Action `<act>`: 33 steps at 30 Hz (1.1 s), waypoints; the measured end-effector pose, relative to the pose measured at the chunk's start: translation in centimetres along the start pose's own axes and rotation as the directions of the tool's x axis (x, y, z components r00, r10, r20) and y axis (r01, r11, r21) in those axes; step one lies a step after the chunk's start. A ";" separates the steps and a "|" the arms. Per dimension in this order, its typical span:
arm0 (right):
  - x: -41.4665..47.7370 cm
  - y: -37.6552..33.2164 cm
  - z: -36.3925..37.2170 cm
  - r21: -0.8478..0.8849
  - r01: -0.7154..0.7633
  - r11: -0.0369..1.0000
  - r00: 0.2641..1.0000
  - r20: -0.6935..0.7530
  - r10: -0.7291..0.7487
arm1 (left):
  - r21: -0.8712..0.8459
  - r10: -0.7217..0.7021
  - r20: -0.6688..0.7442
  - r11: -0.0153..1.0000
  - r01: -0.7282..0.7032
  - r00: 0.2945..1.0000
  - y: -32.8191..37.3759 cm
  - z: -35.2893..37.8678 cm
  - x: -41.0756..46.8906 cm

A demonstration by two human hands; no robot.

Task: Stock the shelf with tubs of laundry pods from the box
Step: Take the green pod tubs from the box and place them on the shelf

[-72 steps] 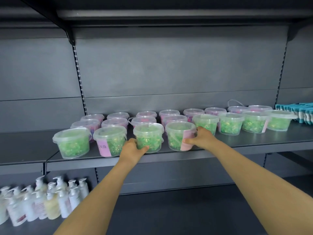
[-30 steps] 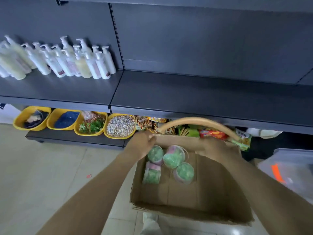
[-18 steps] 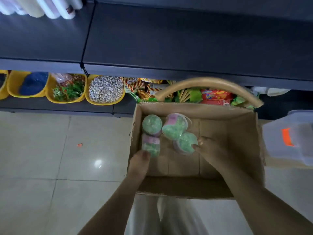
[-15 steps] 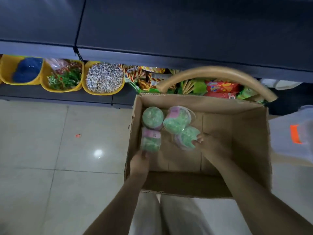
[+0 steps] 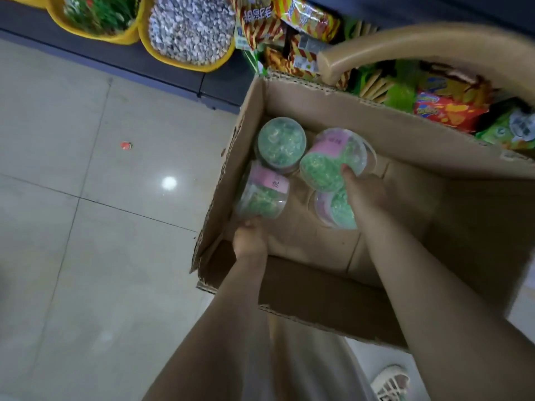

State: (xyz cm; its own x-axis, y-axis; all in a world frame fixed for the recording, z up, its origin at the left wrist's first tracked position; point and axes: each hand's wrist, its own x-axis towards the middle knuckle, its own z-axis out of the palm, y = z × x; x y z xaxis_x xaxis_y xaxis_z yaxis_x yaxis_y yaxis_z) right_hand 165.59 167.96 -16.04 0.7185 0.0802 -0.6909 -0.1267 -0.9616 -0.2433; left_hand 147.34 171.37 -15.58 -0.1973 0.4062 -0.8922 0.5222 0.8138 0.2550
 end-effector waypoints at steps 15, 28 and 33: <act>2.8 -3.2 1.7 0.228 -0.161 0.960 0.984 0.116 0.137 | -0.652 -0.080 0.144 0.742 0.156 0.986 1.0 3.6 3.5; 0.3 1.1 1.2 0.554 0.018 0.832 0.992 0.092 -0.083 | -0.581 0.053 -0.023 0.812 -0.057 0.998 -0.1 2.9 2.7; -1.8 2.9 -2.5 0.621 0.065 0.782 0.977 0.119 -0.176 | -0.429 0.301 0.153 0.878 -0.211 0.941 -0.8 0.1 -1.1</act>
State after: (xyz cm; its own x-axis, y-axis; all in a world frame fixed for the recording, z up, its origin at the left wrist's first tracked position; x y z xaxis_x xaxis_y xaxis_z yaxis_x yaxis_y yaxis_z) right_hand 165.68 164.37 -13.76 0.6427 0.2789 -0.7136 -0.4768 -0.5835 -0.6574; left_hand 147.18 170.22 -14.85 0.0987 0.5637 -0.8201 0.1449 0.8072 0.5723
